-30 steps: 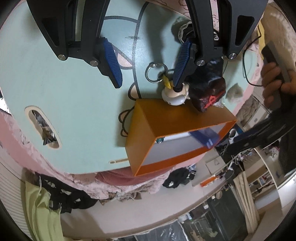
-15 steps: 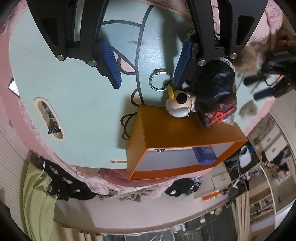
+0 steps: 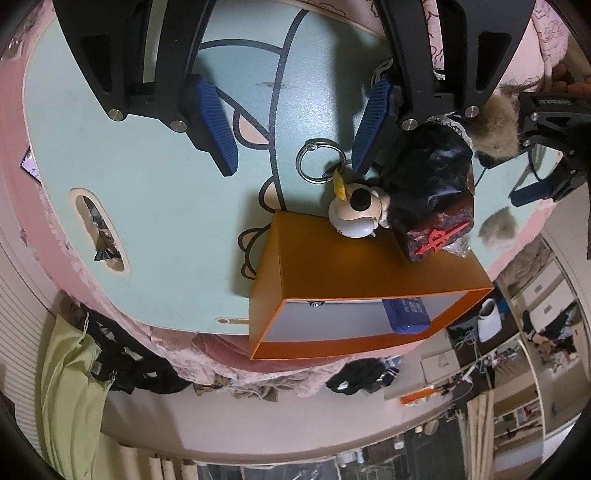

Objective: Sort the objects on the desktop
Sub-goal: 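Grasp the red-symbol tin on the table with the right gripper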

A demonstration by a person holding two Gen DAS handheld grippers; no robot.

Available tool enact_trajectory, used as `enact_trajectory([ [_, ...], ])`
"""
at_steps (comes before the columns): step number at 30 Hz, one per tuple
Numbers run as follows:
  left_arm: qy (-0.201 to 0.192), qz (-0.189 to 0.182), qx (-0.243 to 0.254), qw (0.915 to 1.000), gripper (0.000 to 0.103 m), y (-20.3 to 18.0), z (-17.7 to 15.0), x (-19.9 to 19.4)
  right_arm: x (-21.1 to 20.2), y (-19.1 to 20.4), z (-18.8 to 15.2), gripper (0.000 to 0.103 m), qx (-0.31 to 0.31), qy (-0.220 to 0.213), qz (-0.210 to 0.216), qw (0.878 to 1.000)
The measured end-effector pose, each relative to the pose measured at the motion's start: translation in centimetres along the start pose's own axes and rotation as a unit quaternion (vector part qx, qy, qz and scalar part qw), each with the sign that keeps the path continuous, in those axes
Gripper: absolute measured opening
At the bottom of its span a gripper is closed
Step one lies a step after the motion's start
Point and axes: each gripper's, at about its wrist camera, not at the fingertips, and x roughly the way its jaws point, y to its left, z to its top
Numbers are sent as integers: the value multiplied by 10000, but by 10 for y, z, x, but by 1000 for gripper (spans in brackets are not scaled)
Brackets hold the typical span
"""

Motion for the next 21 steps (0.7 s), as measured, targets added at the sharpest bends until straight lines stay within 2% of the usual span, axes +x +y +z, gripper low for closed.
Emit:
enact_trajectory([
  [5,-3,0,1,10000,103,0,0,0,-13,9,4,64,-163,-258,208,9993],
  [9,-14,-4,-3,10000,103,1,0,-3,-27,40,21,64,-605,-470,676,9948],
  [11,-17,-7,-3,10000,103,1,0,-3,-23,62,32,64,-960,-399,773,9916],
  [15,-20,-4,-6,10000,103,1,0,-3,4,96,42,71,-1679,-84,551,9842],
  [18,-29,-8,-6,10000,103,0,1,-5,25,98,42,69,-1708,262,485,9838],
  [19,-33,-7,-10,10000,103,-1,1,-6,28,97,40,61,-1690,311,531,9837],
  [21,-49,-6,-39,10000,103,0,1,-8,26,93,38,61,-1637,249,633,9842],
])
